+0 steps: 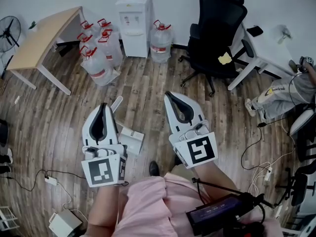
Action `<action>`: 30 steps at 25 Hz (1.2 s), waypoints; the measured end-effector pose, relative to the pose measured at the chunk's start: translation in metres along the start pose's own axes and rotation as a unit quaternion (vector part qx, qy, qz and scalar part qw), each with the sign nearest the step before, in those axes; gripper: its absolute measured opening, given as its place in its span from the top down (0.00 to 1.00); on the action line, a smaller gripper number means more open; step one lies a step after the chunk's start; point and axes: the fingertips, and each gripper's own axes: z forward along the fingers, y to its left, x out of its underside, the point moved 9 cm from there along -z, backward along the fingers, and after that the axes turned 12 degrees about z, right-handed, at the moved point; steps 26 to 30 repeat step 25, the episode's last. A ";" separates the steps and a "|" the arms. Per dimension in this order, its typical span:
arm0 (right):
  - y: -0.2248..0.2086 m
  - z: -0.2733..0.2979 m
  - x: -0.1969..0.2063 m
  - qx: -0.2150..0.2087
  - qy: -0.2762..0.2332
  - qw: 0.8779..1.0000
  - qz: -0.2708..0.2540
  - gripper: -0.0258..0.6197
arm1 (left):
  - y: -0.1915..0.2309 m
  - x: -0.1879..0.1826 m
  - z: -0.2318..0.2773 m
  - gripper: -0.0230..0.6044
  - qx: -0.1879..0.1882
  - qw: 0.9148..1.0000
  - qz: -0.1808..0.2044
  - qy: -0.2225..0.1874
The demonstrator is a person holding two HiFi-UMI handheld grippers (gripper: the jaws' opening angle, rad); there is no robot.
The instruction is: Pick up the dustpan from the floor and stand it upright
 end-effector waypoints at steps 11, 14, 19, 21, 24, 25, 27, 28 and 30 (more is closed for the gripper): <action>0.001 -0.011 0.001 -0.002 -0.003 1.000 0.005 0.96 | -0.008 -0.007 -0.005 0.93 0.004 1.000 0.008 0.002; 0.000 -0.012 -0.001 -0.003 -0.001 1.000 0.004 0.96 | -0.009 -0.007 -0.005 0.93 0.007 1.000 0.010 0.004; -0.004 -0.013 -0.003 -0.005 -0.006 1.000 0.003 0.96 | -0.011 -0.010 -0.003 0.93 0.008 1.000 0.015 0.004; -0.005 -0.012 -0.004 -0.005 -0.011 1.000 0.003 0.96 | -0.011 -0.010 -0.002 0.93 0.008 1.000 0.016 0.005; -0.005 -0.012 -0.004 -0.006 -0.002 1.000 0.001 0.96 | -0.011 -0.009 -0.002 0.93 0.009 1.000 0.019 0.007; -0.005 -0.012 -0.003 -0.007 0.003 1.000 0.000 0.96 | -0.010 -0.008 -0.002 0.93 0.009 1.000 0.019 0.009; -0.005 -0.012 -0.003 -0.007 0.003 1.000 0.000 0.96 | -0.010 -0.008 -0.002 0.93 0.009 1.000 0.019 0.009; -0.005 -0.012 -0.003 -0.007 0.003 1.000 0.000 0.96 | -0.010 -0.008 -0.002 0.93 0.009 1.000 0.019 0.009; -0.005 -0.012 -0.003 -0.007 0.003 1.000 0.000 0.96 | -0.010 -0.008 -0.002 0.93 0.009 1.000 0.019 0.009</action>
